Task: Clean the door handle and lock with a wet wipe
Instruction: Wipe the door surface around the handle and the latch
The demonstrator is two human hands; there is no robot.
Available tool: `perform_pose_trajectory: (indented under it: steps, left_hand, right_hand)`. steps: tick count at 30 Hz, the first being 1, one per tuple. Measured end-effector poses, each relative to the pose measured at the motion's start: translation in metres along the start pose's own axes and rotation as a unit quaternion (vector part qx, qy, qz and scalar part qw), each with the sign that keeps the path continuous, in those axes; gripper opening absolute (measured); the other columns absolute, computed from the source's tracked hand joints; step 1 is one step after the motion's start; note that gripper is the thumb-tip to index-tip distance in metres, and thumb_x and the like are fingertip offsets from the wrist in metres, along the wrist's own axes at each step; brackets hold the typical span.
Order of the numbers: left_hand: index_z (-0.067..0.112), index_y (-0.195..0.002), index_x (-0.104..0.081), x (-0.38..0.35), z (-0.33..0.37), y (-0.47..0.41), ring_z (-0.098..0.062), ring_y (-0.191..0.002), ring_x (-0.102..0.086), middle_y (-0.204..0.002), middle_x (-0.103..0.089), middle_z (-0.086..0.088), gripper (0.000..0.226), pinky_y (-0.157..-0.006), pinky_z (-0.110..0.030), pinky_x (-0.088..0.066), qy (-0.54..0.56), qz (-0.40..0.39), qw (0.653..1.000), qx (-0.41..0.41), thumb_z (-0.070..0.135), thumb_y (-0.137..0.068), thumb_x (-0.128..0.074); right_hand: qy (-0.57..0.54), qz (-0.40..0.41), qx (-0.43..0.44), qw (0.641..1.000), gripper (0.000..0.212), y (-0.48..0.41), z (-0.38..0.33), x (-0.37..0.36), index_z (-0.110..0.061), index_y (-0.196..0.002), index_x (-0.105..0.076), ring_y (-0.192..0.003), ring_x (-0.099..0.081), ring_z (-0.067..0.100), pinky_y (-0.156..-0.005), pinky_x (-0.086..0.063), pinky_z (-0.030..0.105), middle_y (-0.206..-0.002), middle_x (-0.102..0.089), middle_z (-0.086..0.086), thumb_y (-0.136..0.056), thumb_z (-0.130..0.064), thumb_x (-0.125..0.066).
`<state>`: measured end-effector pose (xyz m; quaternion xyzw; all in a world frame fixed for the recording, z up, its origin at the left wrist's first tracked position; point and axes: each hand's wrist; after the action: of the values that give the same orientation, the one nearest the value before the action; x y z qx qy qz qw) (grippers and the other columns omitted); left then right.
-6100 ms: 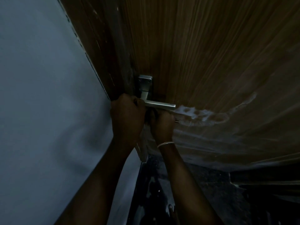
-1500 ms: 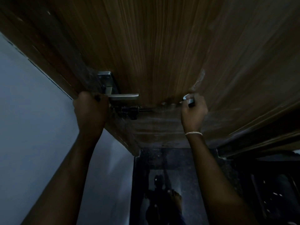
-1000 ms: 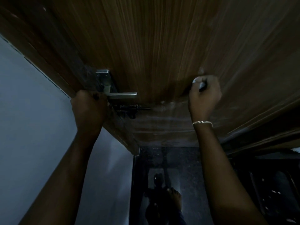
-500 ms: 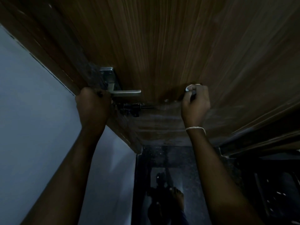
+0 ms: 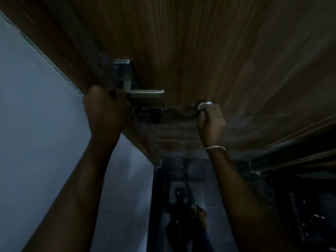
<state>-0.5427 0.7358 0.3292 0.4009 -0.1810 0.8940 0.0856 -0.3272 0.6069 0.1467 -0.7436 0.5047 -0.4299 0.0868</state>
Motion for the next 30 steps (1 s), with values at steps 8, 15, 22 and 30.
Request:
perform_pose_trajectory:
  steps: [8, 15, 22, 30]
  left_hand:
    - [-0.001, -0.085, -0.072, -0.006, -0.005, -0.001, -0.025, -0.065, -0.069, -0.079, -0.074, -0.015, 0.028, -0.064, -0.036, -0.059, -0.004, 0.035, 0.999, -0.029, 0.02, -0.098, -0.057]
    - [0.002, -0.092, -0.074, -0.004, -0.002, -0.002, -0.026, -0.073, -0.074, -0.084, -0.075, -0.014, 0.025, -0.074, -0.045, -0.062, 0.023, 0.009, 1.0, 0.008, 0.019, -0.098, -0.056]
    - [0.003, -0.092, -0.075, -0.006, -0.003, -0.002, -0.026, -0.074, -0.073, -0.083, -0.075, -0.014, 0.027, -0.076, -0.044, -0.061, 0.041, 0.009, 0.998, 0.039, 0.022, -0.098, -0.056]
    - [0.004, -0.096, -0.076, -0.005, -0.002, -0.005, -0.022, -0.081, -0.073, -0.089, -0.076, -0.012, 0.026, -0.079, -0.038, -0.061, 0.044, 0.013, 0.997, 0.057, 0.022, -0.097, -0.058]
  right_hand:
    - [-0.032, 0.074, -0.015, 0.997, 0.02, -0.003, 0.01, -0.004, -0.021, -0.097, -0.064, -0.092, -0.062, 0.011, -0.083, -0.05, 0.025, -0.1, -0.062, -0.008, -0.091, -0.004, -0.056]
    - [0.104, -0.101, -0.056, 0.988, 0.014, 0.021, 0.008, -0.012, -0.025, -0.099, -0.066, -0.085, -0.065, 0.021, -0.063, -0.047, 0.031, -0.103, -0.063, -0.004, -0.09, -0.018, -0.058]
    - [0.055, -0.062, 0.051, 0.995, 0.018, 0.014, -0.026, -0.039, -0.019, -0.105, -0.066, -0.091, -0.061, 0.016, -0.075, -0.053, 0.027, -0.102, -0.063, -0.002, -0.094, -0.01, -0.055]
    - [0.044, -0.033, 0.034, 0.998, 0.019, 0.0, -0.044, -0.034, -0.022, -0.101, -0.066, -0.089, -0.059, 0.017, -0.074, -0.049, 0.029, -0.097, -0.063, -0.003, -0.093, -0.012, -0.051]
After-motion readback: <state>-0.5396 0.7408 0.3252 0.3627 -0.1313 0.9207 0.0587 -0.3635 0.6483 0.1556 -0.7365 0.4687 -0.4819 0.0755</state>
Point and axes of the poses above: each hand's wrist, its own y-axis away from the middle knuckle, its own x-axis out of the back of the hand, z = x × y
